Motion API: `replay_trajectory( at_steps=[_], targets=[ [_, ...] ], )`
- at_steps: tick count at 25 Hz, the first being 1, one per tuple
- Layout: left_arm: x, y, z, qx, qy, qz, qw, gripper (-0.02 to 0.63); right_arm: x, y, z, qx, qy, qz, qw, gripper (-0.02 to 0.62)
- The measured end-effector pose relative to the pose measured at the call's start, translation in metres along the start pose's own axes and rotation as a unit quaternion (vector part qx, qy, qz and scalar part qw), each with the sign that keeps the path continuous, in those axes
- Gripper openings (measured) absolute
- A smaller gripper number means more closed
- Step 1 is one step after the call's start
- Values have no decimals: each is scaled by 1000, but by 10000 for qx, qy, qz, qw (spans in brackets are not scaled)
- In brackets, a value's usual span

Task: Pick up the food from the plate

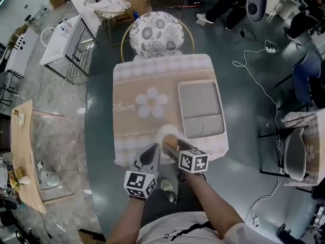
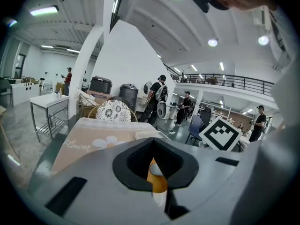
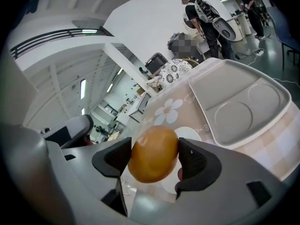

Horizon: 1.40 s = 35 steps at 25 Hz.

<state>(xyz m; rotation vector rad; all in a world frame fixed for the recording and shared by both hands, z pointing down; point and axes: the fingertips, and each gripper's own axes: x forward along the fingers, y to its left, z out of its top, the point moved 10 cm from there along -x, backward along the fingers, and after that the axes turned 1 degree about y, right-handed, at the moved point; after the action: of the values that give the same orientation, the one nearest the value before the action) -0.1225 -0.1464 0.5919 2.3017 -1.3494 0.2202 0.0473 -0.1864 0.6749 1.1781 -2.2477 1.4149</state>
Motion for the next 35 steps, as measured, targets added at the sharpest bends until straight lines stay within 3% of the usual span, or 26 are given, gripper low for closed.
replay_trajectory(
  at_steps=[7, 20, 35],
  targets=[
    [-29, -20, 29, -212, -66, -103, 9997, 6, -41, 27, 19, 38, -331, 196, 9993, 291],
    [-81, -43, 70, -233, -193, -127, 9995, 6, -94, 91, 37, -198, -869, 429, 9951, 291],
    [-113, -77, 123, -83, -679, -389, 9969, 6, -171, 143, 68, -704, -1708, 739, 9800, 291]
  ],
)
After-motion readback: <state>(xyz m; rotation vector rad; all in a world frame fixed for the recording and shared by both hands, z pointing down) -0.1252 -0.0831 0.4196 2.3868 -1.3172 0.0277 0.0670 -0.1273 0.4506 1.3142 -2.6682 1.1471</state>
